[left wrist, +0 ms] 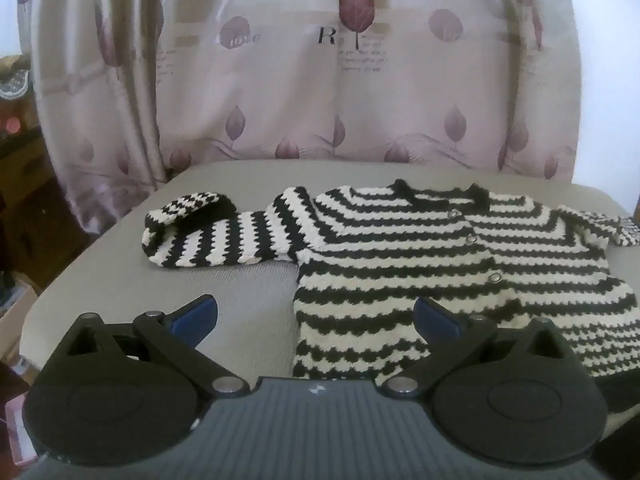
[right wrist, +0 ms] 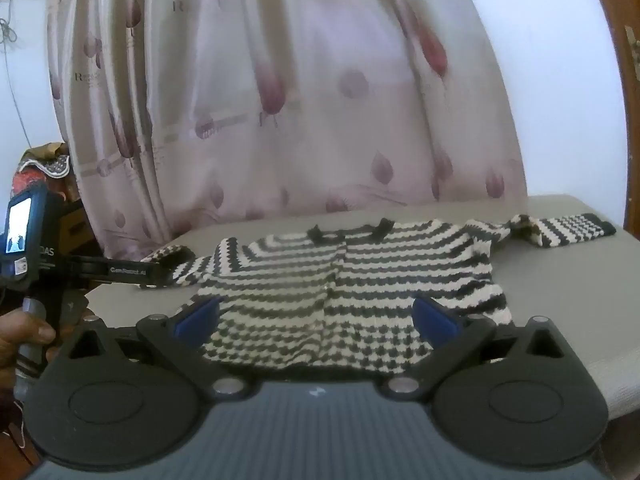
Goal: Fold small clothes
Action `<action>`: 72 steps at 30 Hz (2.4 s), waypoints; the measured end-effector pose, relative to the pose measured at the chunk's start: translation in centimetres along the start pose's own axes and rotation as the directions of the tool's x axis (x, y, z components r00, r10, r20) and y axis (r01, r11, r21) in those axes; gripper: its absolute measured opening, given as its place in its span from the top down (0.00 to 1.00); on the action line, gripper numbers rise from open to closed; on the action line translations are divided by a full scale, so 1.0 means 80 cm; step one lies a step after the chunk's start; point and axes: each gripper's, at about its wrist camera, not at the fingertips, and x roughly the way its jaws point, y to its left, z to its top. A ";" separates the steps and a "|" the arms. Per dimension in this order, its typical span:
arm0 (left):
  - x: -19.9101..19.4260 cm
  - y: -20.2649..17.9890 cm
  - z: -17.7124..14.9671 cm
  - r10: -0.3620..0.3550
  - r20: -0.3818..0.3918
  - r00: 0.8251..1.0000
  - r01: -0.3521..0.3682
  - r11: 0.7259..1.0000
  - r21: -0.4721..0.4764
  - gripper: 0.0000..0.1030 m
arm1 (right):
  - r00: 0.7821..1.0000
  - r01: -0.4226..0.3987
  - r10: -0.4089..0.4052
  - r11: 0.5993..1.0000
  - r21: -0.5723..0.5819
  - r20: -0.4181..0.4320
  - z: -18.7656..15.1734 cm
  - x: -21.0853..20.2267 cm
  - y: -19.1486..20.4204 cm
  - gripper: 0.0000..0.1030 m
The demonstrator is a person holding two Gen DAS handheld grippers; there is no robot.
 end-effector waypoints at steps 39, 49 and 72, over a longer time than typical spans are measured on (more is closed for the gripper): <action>0.334 0.115 0.076 0.373 0.121 0.920 -0.365 0.703 0.610 0.39 | 0.972 0.024 -0.016 0.999 0.030 -0.234 -0.020 0.094 -0.007 0.00; 0.261 0.259 0.109 0.414 -0.012 0.910 -0.414 0.910 -0.021 0.87 | 0.971 0.027 -0.013 0.998 0.055 -0.240 -0.020 0.099 -0.010 0.00; 0.088 0.380 -0.029 0.603 -0.129 0.788 -0.607 0.721 -0.335 0.13 | 0.981 0.017 0.003 0.995 0.101 -0.195 -0.022 0.062 -0.017 0.00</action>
